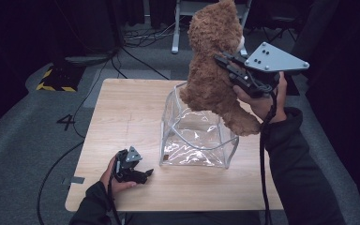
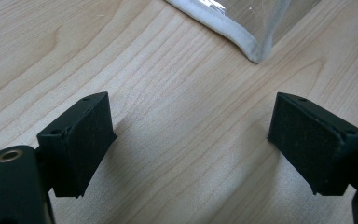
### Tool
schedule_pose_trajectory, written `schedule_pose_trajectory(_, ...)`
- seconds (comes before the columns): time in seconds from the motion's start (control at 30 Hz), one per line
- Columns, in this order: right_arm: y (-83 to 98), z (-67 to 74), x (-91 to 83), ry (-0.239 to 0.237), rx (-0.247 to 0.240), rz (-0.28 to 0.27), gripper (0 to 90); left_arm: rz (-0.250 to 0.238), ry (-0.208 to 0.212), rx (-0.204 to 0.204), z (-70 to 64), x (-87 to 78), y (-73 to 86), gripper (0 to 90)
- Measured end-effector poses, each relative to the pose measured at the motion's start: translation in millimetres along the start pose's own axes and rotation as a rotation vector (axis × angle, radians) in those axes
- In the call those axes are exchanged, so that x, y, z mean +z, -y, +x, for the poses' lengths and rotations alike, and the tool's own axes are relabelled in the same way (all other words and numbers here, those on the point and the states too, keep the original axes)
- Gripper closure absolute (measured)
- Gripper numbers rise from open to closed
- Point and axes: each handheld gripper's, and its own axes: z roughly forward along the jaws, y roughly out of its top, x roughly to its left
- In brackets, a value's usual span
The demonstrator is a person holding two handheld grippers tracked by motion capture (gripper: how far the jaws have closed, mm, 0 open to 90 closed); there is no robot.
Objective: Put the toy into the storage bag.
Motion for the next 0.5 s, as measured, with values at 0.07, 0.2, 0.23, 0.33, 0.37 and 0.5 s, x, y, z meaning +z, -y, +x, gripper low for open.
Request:
schedule_pose_trajectory(0.07, -0.9, 2.3, 1.8, -0.008, -0.002, 0.0, 84.3, 0.001, -0.001, 0.001, -0.1, -0.1, 0.0, 14.0)
schedule_pose_trajectory(0.2, 2.0, 4.4, 6.0, -0.019, 0.005, 0.008, 84.4, 0.001, -0.001, 0.001, -0.1, -0.1, 0.0, 14.0)
schedule_pose_trajectory(0.23, 5.6, 6.1, 8.7, -0.027, 0.007, 0.014, 84.4, 0.001, -0.001, 0.001, -0.1, -0.1, 0.0, 14.0)
schedule_pose_trajectory(0.33, 9.3, 7.3, 10.9, -0.034, 0.01, 0.018, 84.4, 0.002, 0.001, 0.001, 0.0, -0.2, -0.1, 14.0)
schedule_pose_trajectory(0.37, 13.7, 7.8, 13.0, -0.04, 0.016, 0.023, 84.4, 0.002, 0.001, 0.001, 0.0, -0.2, -0.1, 14.0)
schedule_pose_trajectory(0.5, 20.3, 6.6, 14.6, -0.037, 0.022, 0.032, 84.4, 0.002, 0.001, 0.001, 0.0, -0.2, -0.1, 14.0)
